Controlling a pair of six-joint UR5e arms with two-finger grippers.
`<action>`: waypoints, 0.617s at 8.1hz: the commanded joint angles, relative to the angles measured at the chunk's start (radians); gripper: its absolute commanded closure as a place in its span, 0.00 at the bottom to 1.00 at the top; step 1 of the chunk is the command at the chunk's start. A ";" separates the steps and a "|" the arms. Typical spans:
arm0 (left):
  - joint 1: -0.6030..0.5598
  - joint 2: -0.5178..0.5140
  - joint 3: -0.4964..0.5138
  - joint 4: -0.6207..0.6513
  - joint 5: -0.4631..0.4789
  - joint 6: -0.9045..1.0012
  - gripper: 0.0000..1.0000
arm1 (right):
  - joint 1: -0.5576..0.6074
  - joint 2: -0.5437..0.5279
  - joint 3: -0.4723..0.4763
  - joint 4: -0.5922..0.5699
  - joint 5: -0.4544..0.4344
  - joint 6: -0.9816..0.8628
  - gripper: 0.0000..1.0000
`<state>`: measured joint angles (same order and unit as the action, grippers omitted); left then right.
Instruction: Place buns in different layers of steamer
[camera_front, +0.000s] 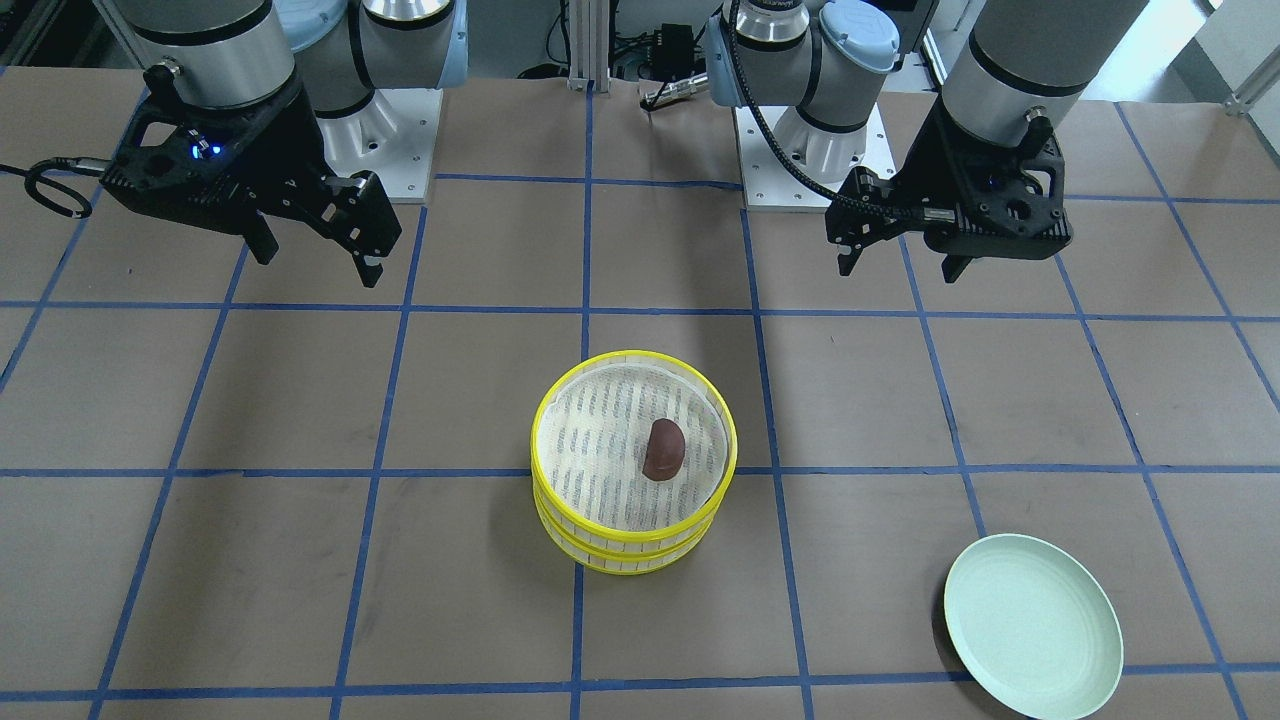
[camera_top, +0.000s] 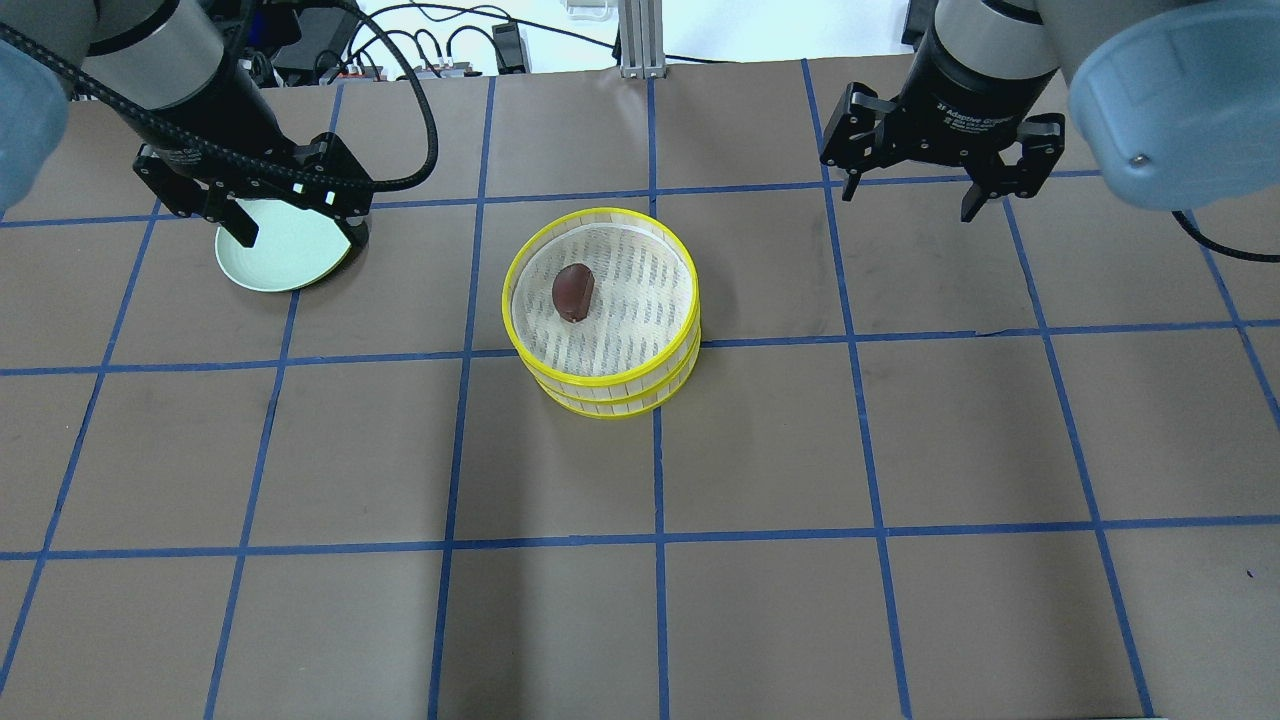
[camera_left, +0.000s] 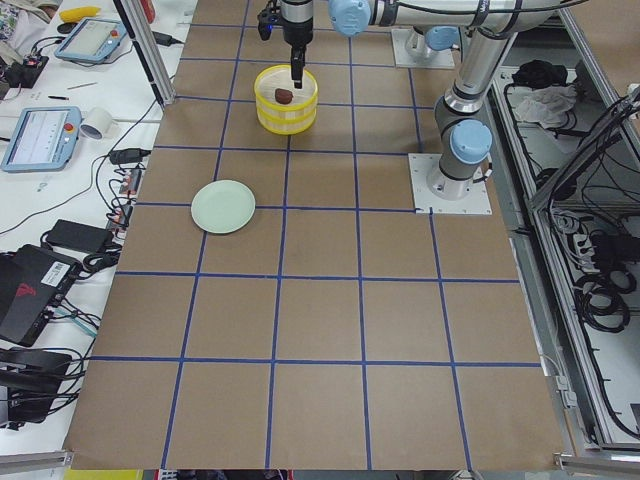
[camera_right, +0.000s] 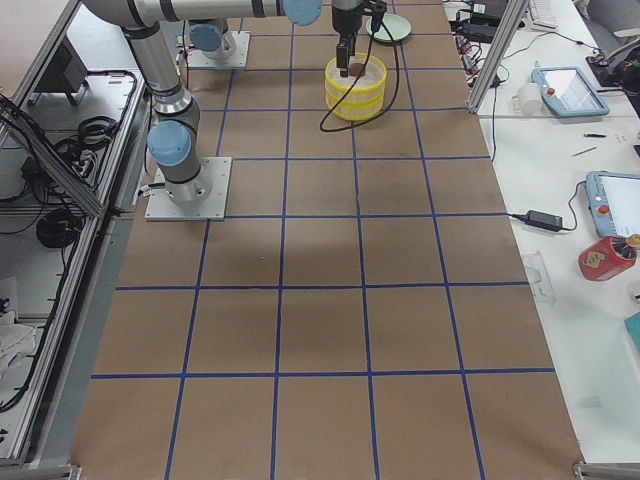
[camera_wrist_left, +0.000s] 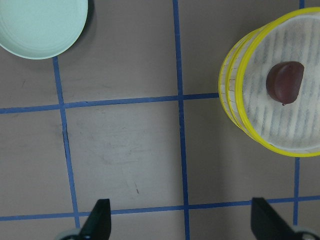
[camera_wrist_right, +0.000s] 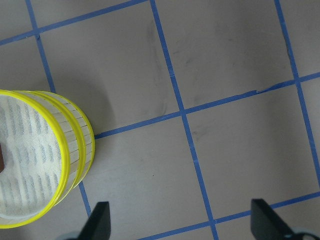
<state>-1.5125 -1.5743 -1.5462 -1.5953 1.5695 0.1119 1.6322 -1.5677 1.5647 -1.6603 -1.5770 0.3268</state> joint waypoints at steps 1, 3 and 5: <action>0.000 0.000 -0.005 0.001 0.000 -0.002 0.00 | 0.000 0.000 0.001 0.004 -0.001 0.000 0.00; 0.000 -0.001 -0.006 0.000 -0.002 0.000 0.00 | 0.000 -0.002 0.001 0.007 0.003 0.000 0.00; 0.000 -0.001 -0.006 0.001 -0.003 0.000 0.00 | 0.003 0.000 0.005 0.005 0.003 0.000 0.00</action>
<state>-1.5125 -1.5753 -1.5521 -1.5946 1.5674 0.1116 1.6337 -1.5682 1.5678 -1.6543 -1.5737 0.3267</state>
